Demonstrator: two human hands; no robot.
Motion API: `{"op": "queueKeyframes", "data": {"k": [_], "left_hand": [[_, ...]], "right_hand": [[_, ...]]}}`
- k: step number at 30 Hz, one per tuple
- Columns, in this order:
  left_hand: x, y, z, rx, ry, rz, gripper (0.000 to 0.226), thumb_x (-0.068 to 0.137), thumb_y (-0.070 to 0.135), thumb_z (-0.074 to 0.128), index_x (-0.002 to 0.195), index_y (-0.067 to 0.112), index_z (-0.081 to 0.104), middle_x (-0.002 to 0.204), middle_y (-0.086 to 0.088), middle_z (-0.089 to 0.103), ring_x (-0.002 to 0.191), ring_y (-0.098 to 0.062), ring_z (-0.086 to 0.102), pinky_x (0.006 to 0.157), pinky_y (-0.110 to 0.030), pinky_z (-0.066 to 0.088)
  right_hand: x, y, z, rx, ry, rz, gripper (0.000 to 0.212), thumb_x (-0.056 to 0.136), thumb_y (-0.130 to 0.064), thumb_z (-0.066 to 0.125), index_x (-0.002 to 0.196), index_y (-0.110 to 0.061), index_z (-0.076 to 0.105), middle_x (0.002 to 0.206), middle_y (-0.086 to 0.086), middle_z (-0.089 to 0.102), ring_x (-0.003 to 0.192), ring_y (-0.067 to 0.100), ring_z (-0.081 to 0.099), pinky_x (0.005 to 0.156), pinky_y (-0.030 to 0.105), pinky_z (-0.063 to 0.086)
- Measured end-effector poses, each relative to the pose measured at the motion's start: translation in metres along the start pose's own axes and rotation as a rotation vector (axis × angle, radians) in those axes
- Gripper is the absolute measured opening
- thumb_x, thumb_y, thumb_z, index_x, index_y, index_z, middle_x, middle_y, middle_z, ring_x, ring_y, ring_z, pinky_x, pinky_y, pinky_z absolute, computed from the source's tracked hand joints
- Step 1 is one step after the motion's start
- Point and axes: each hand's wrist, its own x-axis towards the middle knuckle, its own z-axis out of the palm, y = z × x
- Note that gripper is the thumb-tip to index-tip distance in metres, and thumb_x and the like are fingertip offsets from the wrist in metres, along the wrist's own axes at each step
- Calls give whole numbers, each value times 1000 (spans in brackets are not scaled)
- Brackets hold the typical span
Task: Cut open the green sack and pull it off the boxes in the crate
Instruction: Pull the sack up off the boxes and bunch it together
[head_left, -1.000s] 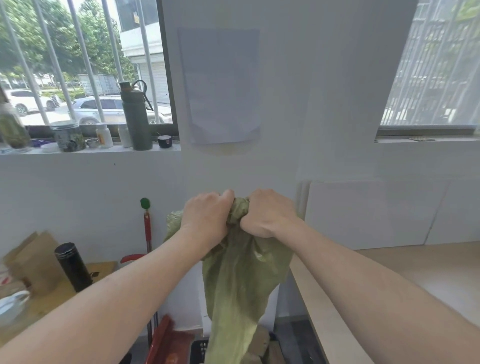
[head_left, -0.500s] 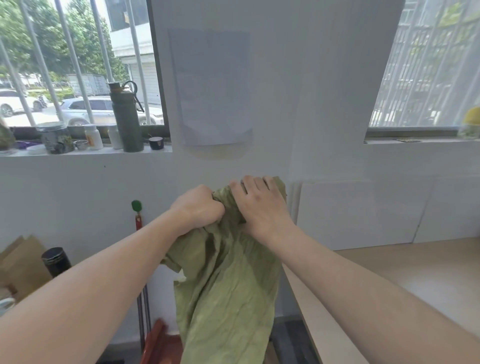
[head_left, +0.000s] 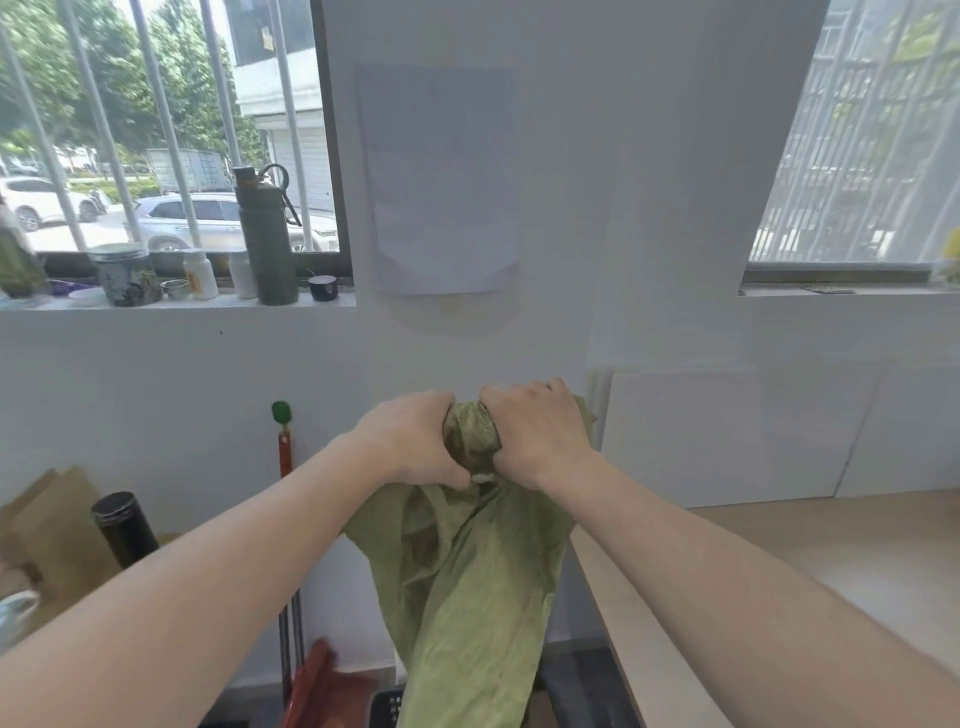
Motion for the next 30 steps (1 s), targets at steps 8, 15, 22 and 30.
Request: {"op": "queueKeyframes", "data": {"k": [8,15,22,30], "left_hand": [[-6,19,30,403,393,41,70,77,49,77,124,14,40,100,-4,65,93,-29,67,70,-34,40],[-2,18,33,410,327,78,27,84,33,58,100,20,39,96,-5,70,90,-34,70,64,-34,39],[10,14,17,312,259,-3,21,83,26,52,100,19,61,95,-6,69,89,-34,68,69,-35,46],[18,15,-8,-106,71,-145,18,77,24,49,81,16,65,88,-8,69,83,-33,65,80,-38,57]], "right_hand": [[6,3,-12,221,-191,184,16,70,-19,60,85,-23,60,78,-5,60,74,26,59,61,32,42],[0,10,-8,321,-292,199,17,67,-18,59,84,-20,63,79,-1,64,74,27,62,63,32,50],[-9,14,4,41,-26,-33,70,70,-56,61,130,-22,49,117,5,61,105,31,61,95,47,37],[-2,10,7,-165,257,-57,56,61,-12,80,113,-13,60,92,8,63,81,32,62,75,42,43]]}}
